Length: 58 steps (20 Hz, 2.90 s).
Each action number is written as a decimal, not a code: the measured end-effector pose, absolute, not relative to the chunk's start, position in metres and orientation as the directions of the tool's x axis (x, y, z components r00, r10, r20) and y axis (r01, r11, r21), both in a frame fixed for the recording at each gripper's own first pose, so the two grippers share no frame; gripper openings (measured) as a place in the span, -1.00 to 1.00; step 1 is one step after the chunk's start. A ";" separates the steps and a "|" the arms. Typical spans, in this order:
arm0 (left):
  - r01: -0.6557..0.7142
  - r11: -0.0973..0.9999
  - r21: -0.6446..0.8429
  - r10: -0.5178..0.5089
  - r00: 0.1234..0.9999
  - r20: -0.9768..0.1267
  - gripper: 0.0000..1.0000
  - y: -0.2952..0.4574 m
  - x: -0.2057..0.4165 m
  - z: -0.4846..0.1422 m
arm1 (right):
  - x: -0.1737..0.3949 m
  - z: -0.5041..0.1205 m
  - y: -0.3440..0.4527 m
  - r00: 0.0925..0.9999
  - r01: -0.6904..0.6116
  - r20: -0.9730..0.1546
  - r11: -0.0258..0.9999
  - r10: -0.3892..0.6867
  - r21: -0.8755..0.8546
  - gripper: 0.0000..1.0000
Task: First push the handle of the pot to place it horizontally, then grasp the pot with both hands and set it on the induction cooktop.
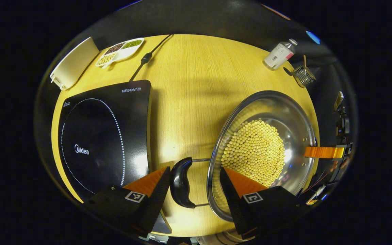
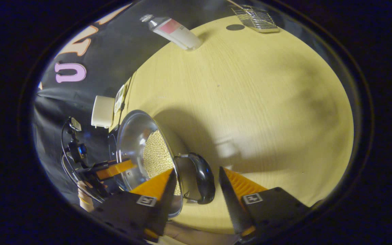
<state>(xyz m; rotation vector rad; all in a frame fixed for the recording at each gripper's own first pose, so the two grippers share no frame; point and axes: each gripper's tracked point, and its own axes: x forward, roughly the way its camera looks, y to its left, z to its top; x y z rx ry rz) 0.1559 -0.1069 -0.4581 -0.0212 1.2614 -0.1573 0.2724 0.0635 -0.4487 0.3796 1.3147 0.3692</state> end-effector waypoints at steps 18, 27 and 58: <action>0.074 0.990 -0.120 -0.137 0.317 -0.938 0.29 -0.115 0.149 -0.456 | 0.268 -0.453 0.054 0.247 -0.094 -0.895 0.928 0.372 0.360 0.00; 0.069 0.988 -0.141 -0.156 0.341 -0.927 0.32 -0.131 0.108 -0.429 | 0.239 -0.421 0.032 0.312 -0.154 -0.882 0.935 0.353 0.319 0.00; 0.386 0.910 -0.153 -0.288 0.319 -0.903 0.28 0.024 0.067 -0.364 | 0.076 -0.365 0.169 0.539 0.102 -0.825 0.958 0.173 0.268 -0.09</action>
